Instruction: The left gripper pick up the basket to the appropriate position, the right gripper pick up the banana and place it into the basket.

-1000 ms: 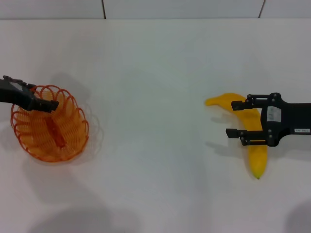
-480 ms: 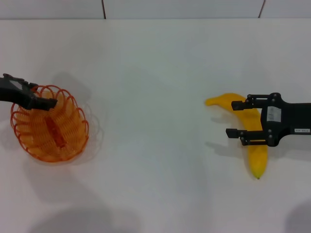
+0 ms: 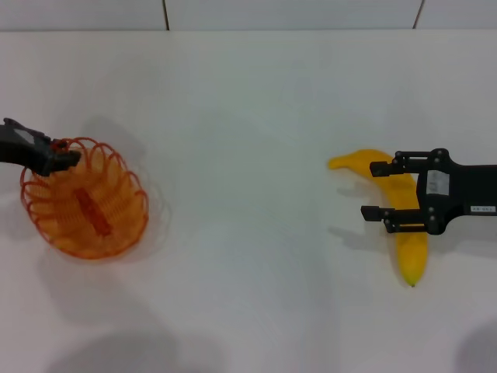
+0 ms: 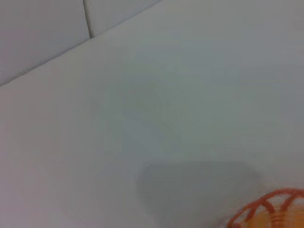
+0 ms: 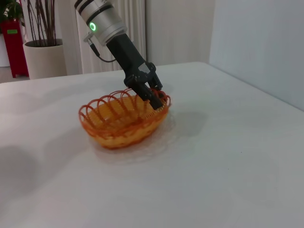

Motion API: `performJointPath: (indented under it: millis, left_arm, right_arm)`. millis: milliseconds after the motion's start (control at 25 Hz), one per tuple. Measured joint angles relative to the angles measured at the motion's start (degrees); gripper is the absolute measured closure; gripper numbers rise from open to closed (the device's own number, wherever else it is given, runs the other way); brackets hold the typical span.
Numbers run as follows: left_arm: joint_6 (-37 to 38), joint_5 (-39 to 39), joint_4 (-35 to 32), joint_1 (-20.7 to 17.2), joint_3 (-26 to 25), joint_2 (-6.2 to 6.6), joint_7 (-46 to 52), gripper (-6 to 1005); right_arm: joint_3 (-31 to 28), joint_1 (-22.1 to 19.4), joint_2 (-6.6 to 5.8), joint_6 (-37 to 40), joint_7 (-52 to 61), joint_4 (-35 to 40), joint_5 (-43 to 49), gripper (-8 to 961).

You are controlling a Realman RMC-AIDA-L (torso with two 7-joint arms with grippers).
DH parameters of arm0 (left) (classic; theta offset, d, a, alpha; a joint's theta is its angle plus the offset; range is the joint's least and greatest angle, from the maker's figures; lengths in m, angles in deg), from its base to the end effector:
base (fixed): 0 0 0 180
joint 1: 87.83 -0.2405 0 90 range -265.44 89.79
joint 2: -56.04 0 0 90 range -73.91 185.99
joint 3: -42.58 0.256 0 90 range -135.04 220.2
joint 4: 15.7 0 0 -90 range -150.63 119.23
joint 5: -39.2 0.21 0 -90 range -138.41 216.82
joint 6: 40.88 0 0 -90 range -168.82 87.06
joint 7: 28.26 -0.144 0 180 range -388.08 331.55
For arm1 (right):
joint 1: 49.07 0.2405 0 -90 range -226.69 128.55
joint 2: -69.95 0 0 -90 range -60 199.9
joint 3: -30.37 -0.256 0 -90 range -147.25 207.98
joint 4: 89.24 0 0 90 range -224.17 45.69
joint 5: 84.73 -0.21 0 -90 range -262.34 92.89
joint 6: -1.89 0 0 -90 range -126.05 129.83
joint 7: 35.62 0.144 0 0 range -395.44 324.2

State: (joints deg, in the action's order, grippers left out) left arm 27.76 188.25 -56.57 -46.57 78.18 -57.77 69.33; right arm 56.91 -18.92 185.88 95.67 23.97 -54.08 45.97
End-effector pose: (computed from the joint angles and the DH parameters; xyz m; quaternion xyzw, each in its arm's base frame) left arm -0.3035 0.4065 0.0530 -0.9211 -0.2760 0.0595 0.2680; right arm 0.3056 0.3103 0.0208 -0.9699 0.1038 0.1620 0.1495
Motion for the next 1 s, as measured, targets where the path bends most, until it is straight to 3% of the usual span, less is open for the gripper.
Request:
performJointPath:
  millis: [40,480,1000]
  left_arm:
    - [0.0,0.0,-0.02,-0.02,0.02,0.0,0.04,651]
    - [0.08,-0.01,-0.24,-0.03,-0.24,0.07,0.22,806]
    - [2.08,-7.01,-0.29,-0.24,0.24,0.06,-0.87,880]
  right_arm:
    - [0.0,0.0,0.0,0.0,0.0,0.0,0.0,222]
    - [0.0,-0.05,0.0,-0.48,0.0,0.0,0.0,222]
    - [0.0,-0.01,0.0,-1.28,0.0,-0.71,0.06,222]
